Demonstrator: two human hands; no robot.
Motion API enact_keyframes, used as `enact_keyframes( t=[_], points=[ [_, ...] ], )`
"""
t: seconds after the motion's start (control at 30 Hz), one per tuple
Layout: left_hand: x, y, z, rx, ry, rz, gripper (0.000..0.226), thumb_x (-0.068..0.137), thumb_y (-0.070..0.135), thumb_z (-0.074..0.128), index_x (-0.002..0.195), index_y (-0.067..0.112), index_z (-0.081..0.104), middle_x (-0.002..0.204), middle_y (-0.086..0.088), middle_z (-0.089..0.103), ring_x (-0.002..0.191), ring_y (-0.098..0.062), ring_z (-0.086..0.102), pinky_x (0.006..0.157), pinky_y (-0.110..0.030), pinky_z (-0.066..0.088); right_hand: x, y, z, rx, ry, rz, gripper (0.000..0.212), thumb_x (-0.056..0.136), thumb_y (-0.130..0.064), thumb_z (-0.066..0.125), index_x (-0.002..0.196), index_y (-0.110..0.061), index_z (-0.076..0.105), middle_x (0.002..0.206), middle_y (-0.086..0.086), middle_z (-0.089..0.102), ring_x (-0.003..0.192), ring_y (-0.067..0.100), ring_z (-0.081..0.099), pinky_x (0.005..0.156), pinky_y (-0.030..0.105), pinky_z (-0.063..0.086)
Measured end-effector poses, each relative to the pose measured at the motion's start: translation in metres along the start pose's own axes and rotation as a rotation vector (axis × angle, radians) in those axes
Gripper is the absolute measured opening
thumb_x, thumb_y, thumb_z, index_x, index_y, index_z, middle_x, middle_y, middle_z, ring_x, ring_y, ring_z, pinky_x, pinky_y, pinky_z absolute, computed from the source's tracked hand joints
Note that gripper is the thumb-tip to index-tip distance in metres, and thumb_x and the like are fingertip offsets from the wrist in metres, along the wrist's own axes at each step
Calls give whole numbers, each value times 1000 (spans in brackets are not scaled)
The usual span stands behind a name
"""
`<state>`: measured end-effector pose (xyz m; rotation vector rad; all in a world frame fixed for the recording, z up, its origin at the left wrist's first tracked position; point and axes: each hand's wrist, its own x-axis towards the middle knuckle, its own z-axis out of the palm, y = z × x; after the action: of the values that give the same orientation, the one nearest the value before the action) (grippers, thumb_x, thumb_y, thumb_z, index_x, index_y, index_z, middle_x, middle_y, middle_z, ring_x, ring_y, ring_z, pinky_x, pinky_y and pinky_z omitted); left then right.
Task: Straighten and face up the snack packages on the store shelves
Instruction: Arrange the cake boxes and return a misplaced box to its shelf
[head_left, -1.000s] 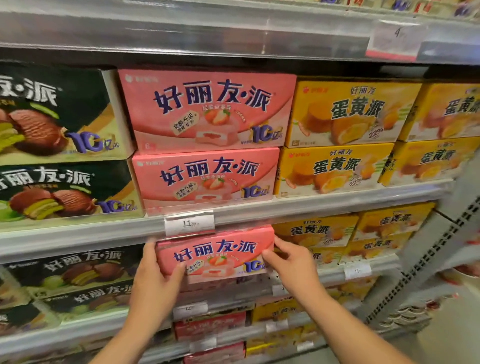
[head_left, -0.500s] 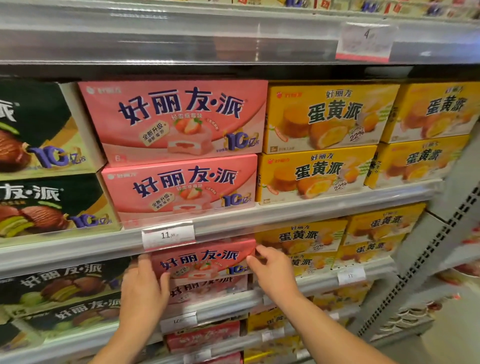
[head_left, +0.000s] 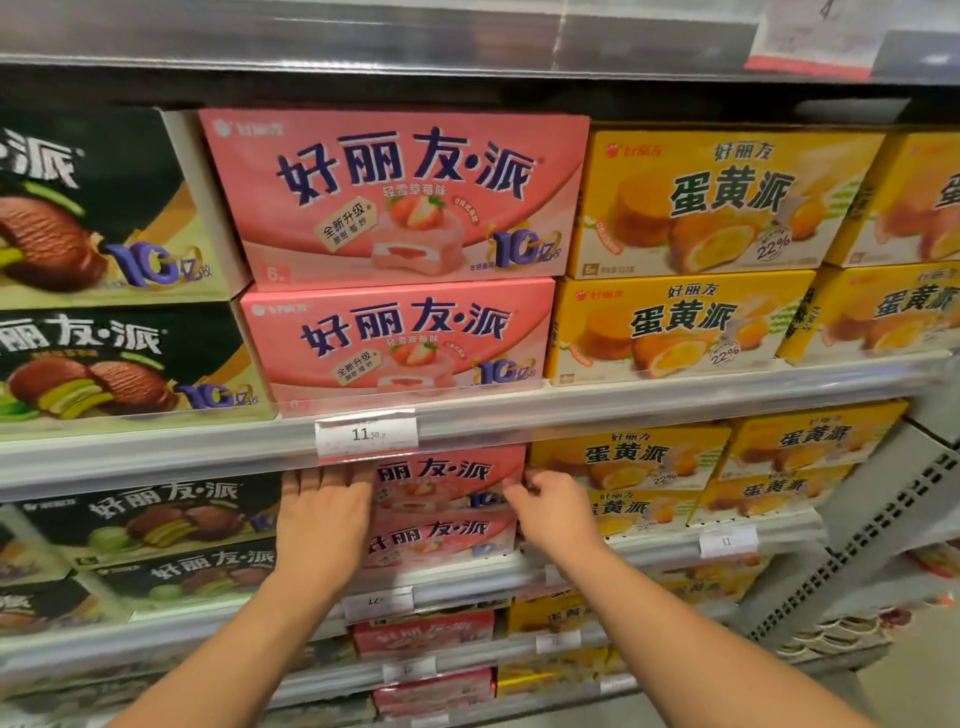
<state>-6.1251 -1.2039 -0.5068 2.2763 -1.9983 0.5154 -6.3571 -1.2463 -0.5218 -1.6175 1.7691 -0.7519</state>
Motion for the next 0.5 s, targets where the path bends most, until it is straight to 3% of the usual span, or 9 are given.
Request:
enact_keyframes(
  t=[0.07, 0.13, 0.23, 0.37, 0.5],
  points=[
    [0, -1, 0, 26, -51, -3, 49, 59, 20, 87, 106, 14, 72, 88, -20, 71, 86, -45, 66, 88, -54, 46, 2, -2, 4, 45, -8, 37, 39, 94, -35, 57, 126, -14, 63, 109, 5, 70, 86, 17, 63, 68, 24, 44],
    [0, -3, 0, 37, -60, 3, 42, 63, 22, 86, 102, 15, 72, 84, -18, 71, 82, -42, 67, 90, -53, 45, 4, -2, 8, 38, -15, 57, 40, 94, -32, 56, 128, -12, 62, 114, 6, 70, 89, 18, 64, 73, 24, 46],
    [-4, -3, 5, 30, -18, 10, 45, 61, 14, 86, 104, 12, 72, 84, -22, 69, 80, -43, 67, 90, -55, 44, 8, -3, 9, 31, 5, 85, 33, 94, -26, 56, 121, -12, 67, 96, 3, 70, 71, 11, 61, 66, 22, 44],
    [-3, -1, 7, 40, -9, 1, 48, 62, 14, 86, 109, 18, 73, 84, -21, 71, 79, -43, 68, 87, -55, 48, 12, -4, 10, 41, -12, 108, 32, 94, -25, 56, 122, -14, 67, 93, 4, 72, 71, 13, 63, 63, 24, 48],
    [-2, -2, 10, 33, 12, 18, 56, 53, 14, 90, 106, 20, 75, 82, -19, 71, 77, -44, 68, 82, -57, 50, 10, 2, 11, -4, -36, 129, 21, 92, -27, 57, 92, -12, 71, 81, 5, 71, 70, 18, 64, 65, 29, 51]
  ],
)
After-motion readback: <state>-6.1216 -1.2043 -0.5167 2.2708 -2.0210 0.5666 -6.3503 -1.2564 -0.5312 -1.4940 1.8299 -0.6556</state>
